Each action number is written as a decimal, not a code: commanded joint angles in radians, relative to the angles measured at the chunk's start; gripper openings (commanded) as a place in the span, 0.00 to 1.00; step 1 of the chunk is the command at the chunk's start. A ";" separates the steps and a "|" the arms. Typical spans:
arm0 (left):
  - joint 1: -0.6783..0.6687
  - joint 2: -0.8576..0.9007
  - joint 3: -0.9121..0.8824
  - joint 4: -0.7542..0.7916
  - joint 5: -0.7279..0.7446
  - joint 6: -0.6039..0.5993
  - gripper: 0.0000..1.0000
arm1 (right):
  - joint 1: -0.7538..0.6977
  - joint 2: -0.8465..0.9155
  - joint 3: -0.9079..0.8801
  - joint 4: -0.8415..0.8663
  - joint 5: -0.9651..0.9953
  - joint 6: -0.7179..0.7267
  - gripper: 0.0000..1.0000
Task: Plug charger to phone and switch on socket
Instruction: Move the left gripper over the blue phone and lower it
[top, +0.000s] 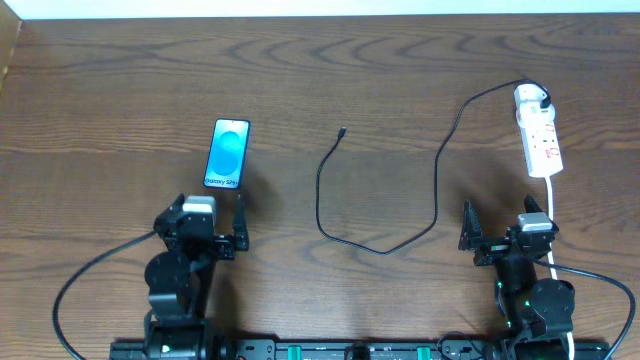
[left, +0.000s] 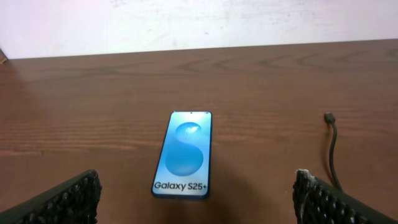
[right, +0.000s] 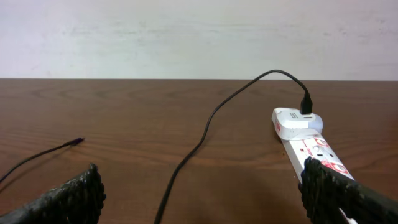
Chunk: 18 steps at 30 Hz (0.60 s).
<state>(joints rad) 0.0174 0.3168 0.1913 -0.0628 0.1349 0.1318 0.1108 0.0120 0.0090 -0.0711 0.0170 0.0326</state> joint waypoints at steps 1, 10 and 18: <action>-0.003 0.118 0.095 0.002 0.016 -0.019 0.98 | 0.002 -0.005 -0.003 -0.002 0.007 -0.004 0.99; -0.003 0.466 0.340 -0.105 0.140 -0.039 0.98 | 0.002 -0.005 -0.003 -0.002 0.007 -0.005 0.99; -0.003 0.684 0.565 -0.250 0.198 -0.040 0.98 | 0.002 -0.005 -0.003 -0.002 0.007 -0.004 0.99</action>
<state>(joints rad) 0.0174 0.9558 0.6743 -0.2859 0.3016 0.1013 0.1108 0.0128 0.0090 -0.0715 0.0185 0.0326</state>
